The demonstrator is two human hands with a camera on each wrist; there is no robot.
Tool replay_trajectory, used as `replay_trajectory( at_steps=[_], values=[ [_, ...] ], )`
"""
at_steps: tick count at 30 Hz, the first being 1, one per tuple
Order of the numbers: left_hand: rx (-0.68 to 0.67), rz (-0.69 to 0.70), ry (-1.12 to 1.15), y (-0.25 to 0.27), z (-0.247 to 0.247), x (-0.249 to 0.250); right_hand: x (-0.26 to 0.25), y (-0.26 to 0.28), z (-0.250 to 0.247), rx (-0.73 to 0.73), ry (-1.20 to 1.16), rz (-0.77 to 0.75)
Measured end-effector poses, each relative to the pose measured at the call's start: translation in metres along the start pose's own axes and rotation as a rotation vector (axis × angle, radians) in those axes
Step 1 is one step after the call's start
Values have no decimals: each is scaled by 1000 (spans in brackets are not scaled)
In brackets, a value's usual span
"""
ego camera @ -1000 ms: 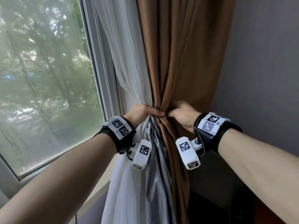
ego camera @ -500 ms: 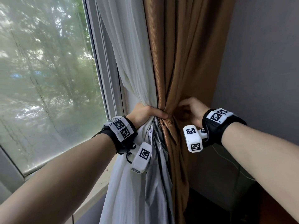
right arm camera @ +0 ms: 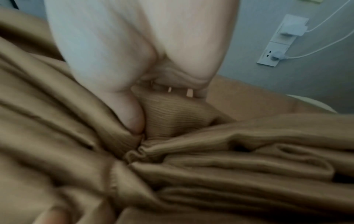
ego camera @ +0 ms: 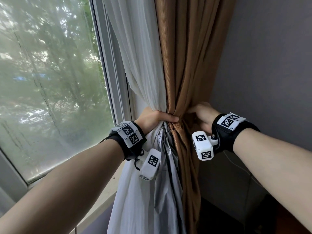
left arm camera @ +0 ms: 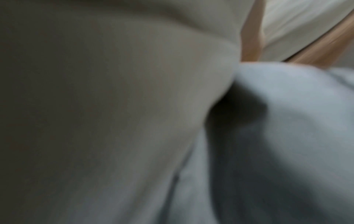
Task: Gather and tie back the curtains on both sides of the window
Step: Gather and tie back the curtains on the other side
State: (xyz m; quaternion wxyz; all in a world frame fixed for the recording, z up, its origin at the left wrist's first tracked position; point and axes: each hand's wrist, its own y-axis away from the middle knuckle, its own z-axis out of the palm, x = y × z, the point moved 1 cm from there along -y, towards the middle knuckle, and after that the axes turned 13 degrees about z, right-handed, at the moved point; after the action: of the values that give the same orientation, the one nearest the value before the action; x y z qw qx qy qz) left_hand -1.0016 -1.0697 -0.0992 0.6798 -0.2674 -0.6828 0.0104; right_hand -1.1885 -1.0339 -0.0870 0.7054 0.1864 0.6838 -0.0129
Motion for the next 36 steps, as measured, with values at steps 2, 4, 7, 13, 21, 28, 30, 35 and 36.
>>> replay_trajectory(
  at_steps=[2,4,7,13,21,28,30,35,36],
  values=[
    [16,-11,-6,-2,0,0,-2,2,-1,41,-33,-45],
    [40,-28,-5,-1,1,0,-3,6,0,36,-38,-57],
    [76,-17,0,1,2,1,-2,13,7,-29,-23,-51],
    [50,7,39,8,-4,4,0,32,15,-119,60,-12],
    [-40,67,178,14,1,3,3,28,16,-177,98,-46],
    [-72,77,206,13,13,2,6,22,7,-127,106,-67],
    [-76,63,201,12,13,2,7,22,6,-126,102,-66],
    [-71,53,186,9,12,2,5,22,12,-127,85,-37],
    [-71,40,185,8,10,1,5,22,14,-132,73,-21]
  ],
)
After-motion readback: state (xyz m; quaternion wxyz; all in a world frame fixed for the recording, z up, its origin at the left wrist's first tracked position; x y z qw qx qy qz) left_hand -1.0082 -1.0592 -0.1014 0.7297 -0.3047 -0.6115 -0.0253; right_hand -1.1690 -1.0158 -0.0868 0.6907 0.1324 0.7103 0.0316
